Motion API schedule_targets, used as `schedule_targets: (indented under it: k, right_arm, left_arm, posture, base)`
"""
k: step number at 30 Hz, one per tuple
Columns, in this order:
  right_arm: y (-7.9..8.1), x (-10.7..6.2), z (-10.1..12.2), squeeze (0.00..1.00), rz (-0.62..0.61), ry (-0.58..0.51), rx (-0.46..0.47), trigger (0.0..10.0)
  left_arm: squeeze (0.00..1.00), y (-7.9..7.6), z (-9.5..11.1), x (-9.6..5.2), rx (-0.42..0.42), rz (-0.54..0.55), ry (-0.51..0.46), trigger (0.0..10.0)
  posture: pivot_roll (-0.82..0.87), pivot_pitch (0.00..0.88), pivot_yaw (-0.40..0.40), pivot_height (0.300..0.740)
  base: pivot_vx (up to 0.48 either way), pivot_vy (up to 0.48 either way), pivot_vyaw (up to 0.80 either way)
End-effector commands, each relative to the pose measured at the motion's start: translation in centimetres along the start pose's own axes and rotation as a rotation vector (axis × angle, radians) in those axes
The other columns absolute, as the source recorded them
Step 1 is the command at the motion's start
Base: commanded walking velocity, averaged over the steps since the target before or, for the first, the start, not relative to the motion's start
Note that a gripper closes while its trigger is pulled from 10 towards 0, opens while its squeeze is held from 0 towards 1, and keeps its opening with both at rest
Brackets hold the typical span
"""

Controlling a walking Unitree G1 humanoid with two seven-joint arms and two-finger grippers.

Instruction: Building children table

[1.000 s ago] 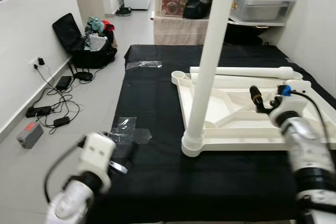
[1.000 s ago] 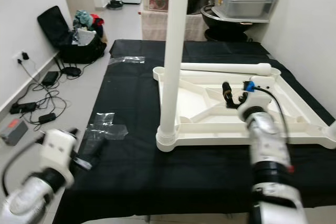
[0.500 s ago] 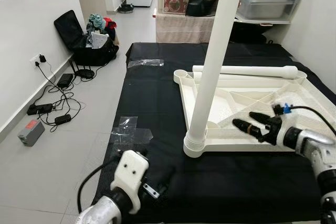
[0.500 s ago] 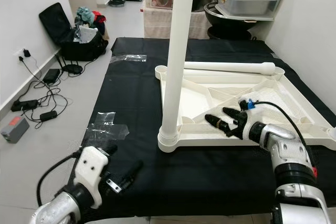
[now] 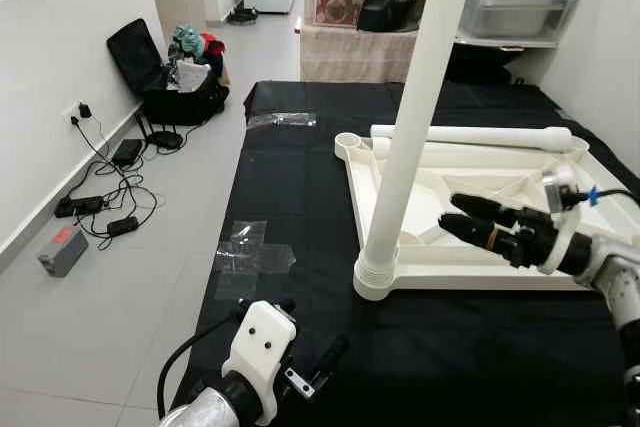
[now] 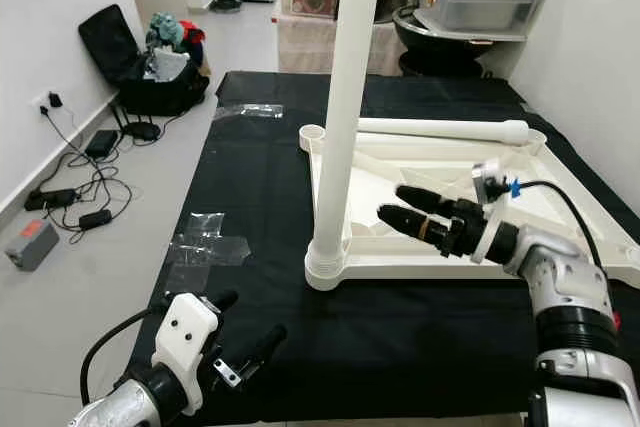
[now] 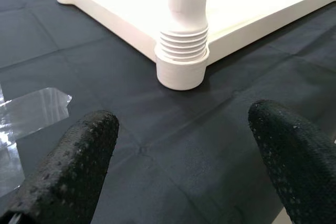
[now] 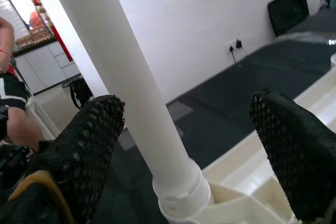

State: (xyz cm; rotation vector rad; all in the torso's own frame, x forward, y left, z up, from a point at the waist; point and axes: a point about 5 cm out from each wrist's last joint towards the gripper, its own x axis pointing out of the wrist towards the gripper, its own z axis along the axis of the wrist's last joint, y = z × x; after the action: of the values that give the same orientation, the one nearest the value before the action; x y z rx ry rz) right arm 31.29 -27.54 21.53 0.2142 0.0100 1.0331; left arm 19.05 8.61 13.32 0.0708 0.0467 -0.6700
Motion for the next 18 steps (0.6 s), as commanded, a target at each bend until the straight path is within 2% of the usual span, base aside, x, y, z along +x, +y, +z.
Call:
schedule_targets:
  k: [1,8,18]
  right_arm:
    - [0.7,0.6,-0.1,0.0,0.063,-0.017,-0.001,10.0]
    - [1.8,1.8,-2.4,0.0,0.13,0.075,-0.02,10.0]
    - [2.1,2.9,-2.6,0.0,0.107,0.021,-0.039,10.0]
  left_arm:
    - [0.0,-0.2,0.0,-0.1,0.008,-0.01,0.003,10.0]
    - [0.0,0.0,0.2,0.2,-0.015,-0.003,-0.008,10.0]
    - [0.0,-0.2,0.2,0.3,-0.009,-0.01,-0.009,10.0]
  posture:
    - [0.1,0.084,-0.049,0.74]
    - [0.09,0.08,-0.047,0.74]
    - [0.1,0.083,-0.044,0.74]
  base:
    - [0.0,0.0,0.0]
    - [0.0,0.0,0.0]
    - [0.0,0.0,0.0]
